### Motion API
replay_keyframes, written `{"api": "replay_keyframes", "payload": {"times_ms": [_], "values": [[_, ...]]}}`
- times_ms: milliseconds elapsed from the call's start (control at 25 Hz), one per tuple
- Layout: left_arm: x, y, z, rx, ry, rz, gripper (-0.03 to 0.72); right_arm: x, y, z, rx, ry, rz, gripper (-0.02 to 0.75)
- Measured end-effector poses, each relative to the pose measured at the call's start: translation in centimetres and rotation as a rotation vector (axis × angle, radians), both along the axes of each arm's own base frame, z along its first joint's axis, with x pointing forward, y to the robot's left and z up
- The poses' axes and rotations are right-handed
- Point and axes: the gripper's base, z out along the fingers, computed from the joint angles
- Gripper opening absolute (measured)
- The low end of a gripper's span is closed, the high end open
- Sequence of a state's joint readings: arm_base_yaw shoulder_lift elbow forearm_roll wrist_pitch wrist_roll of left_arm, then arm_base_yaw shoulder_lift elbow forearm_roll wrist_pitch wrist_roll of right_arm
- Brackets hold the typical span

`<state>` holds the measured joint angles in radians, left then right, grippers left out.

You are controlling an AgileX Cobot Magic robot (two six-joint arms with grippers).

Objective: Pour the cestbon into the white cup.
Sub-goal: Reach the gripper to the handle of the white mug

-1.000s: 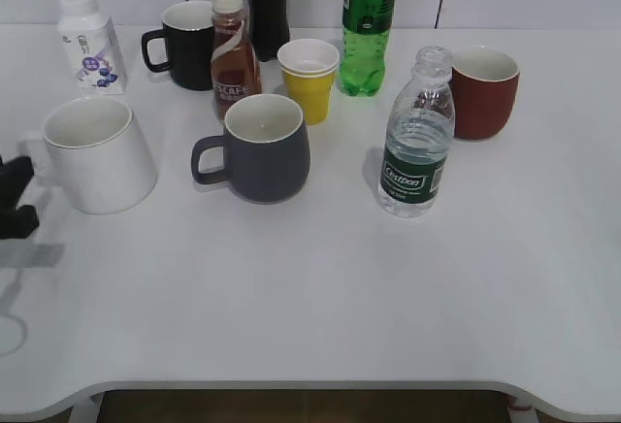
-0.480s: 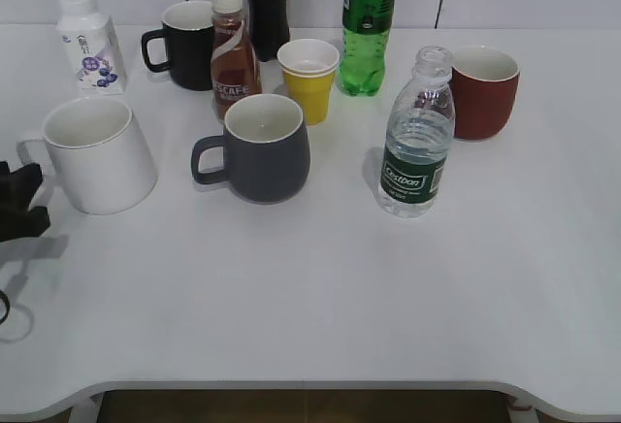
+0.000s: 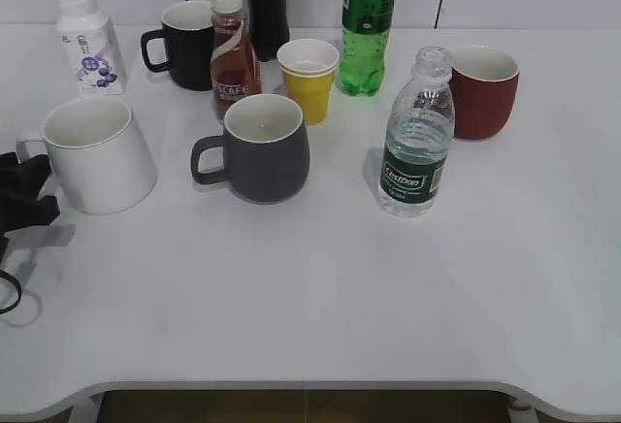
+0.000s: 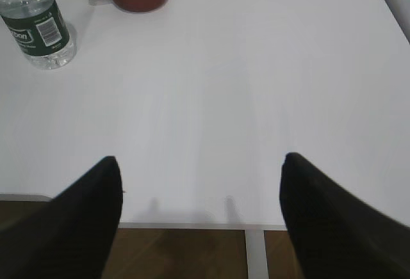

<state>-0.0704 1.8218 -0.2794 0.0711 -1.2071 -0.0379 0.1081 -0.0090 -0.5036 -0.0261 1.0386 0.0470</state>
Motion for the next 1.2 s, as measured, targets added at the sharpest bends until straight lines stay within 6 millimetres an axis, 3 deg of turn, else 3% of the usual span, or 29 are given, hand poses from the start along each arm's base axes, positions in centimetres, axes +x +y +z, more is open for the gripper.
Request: {"api": "replay_keyframes", "payload": {"times_ms": [520,880,1000,1120,1200], "values": [[0.2,0.0,-0.1,0.000,-0.001,0.000,0.294,0.0,0.0,0.0,0.000,0.000,-0.001,0.575],[1.9,-0.2,-0.4,0.000,-0.019,-0.012,0.290,0.0,0.0,0.0,0.000,0.000,-0.001,0.575],[2.3,-0.3,-0.5,-0.001,-0.029,-0.016,0.221,0.0,0.0,0.0,0.001,0.000,-0.001,0.575],[2.6,-0.3,-0.4,-0.003,-0.039,-0.016,0.067,0.0,0.0,0.0,0.001,0.000,-0.001,0.575],[2.6,-0.3,-0.4,-0.007,-0.040,-0.015,0.046,0.0,0.0,0.0,0.002,0.000,0.001,0.575]]}}
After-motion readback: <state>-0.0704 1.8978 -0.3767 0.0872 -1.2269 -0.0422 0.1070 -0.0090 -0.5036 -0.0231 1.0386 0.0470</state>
